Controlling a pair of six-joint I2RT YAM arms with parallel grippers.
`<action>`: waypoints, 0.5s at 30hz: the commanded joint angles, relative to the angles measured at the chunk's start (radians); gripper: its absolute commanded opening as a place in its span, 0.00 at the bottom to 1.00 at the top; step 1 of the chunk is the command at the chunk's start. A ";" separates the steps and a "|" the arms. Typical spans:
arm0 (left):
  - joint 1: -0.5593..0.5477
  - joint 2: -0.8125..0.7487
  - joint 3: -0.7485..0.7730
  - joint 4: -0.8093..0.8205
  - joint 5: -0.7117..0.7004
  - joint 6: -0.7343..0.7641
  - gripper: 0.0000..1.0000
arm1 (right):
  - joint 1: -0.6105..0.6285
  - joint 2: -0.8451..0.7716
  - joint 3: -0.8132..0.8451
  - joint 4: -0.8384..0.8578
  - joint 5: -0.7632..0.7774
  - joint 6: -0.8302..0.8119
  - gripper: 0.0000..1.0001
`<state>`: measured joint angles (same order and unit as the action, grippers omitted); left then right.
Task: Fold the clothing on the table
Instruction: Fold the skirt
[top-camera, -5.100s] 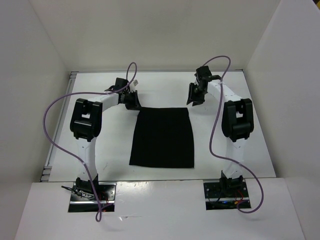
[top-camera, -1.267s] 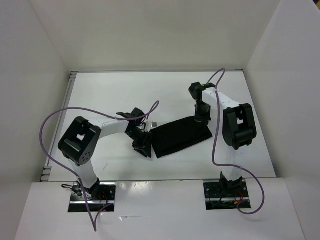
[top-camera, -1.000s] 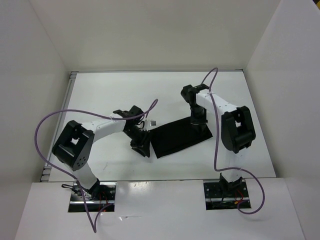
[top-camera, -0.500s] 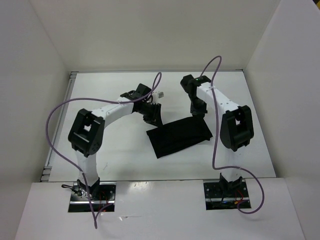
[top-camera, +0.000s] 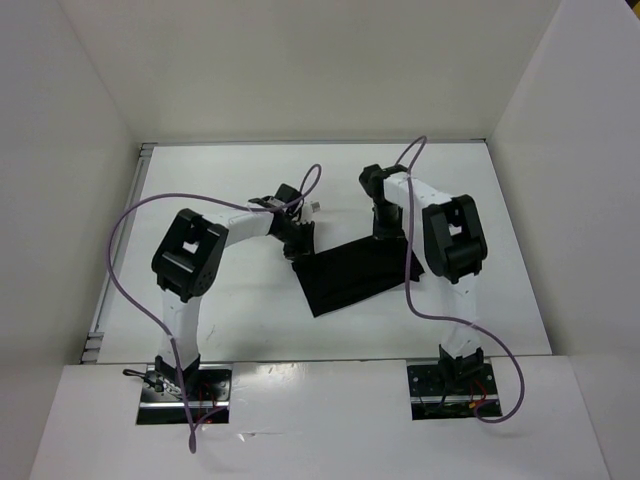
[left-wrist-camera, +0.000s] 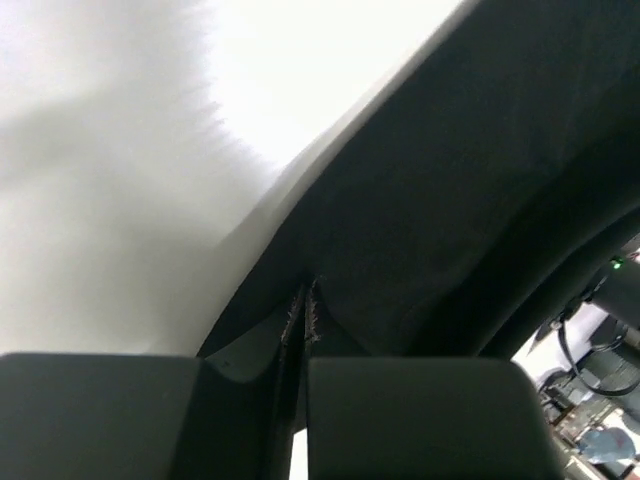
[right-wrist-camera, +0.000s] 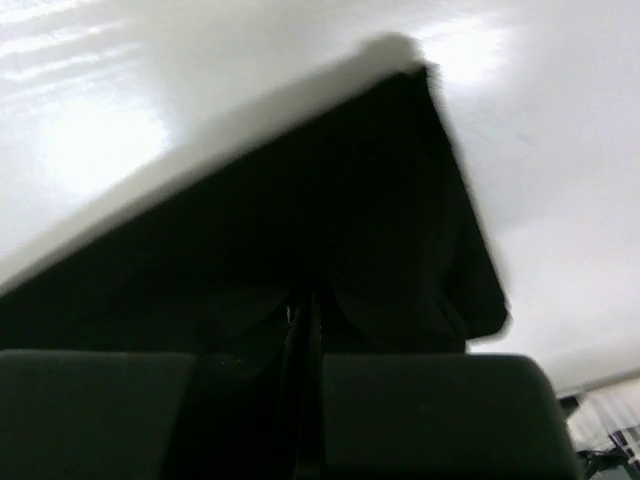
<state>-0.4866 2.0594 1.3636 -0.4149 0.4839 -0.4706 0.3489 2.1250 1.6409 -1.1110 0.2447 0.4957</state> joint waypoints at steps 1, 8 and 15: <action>0.048 -0.007 -0.038 0.011 -0.077 -0.023 0.07 | -0.007 0.047 -0.012 0.088 -0.090 -0.042 0.08; 0.190 0.053 0.047 0.042 -0.099 -0.043 0.06 | 0.005 0.067 -0.030 0.161 -0.310 -0.062 0.07; 0.250 0.107 0.253 0.010 -0.076 -0.033 0.06 | 0.042 0.009 -0.053 0.189 -0.375 -0.094 0.06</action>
<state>-0.2348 2.1601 1.5478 -0.3901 0.4282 -0.5240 0.3656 2.1529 1.6123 -1.0248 -0.0769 0.4217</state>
